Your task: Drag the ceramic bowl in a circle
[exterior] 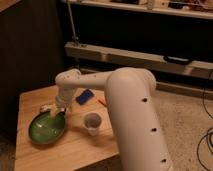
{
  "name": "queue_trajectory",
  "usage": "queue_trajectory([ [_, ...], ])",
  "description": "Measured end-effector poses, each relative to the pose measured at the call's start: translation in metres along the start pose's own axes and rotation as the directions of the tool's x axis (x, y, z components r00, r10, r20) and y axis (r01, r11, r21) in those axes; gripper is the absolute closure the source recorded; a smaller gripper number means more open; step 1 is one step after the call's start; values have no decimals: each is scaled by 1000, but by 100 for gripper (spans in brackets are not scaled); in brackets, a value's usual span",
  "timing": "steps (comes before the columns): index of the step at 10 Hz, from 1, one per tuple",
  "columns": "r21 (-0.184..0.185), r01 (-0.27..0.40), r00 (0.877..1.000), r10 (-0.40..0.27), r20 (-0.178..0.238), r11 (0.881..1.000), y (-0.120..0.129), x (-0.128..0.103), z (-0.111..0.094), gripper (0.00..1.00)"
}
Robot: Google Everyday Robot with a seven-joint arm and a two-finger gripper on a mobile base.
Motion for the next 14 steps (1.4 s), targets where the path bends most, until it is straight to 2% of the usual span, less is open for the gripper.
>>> queue_trajectory([
  [1,-3,11,1000,-11,-15,1000,2,0,4,61],
  [2,-4,16,1000,-16,-26,1000,3,1,8,65],
  [7,-4,27,995,-27,-97,1000,-1,12,37,65],
  [9,-11,33,994,-34,-106,999,1,13,43,57],
  [10,-13,34,993,-35,-109,999,1,14,45,59],
  [12,0,30,993,-29,-113,1000,1,18,40,76],
  [14,50,20,994,-15,-108,999,3,30,15,97],
])
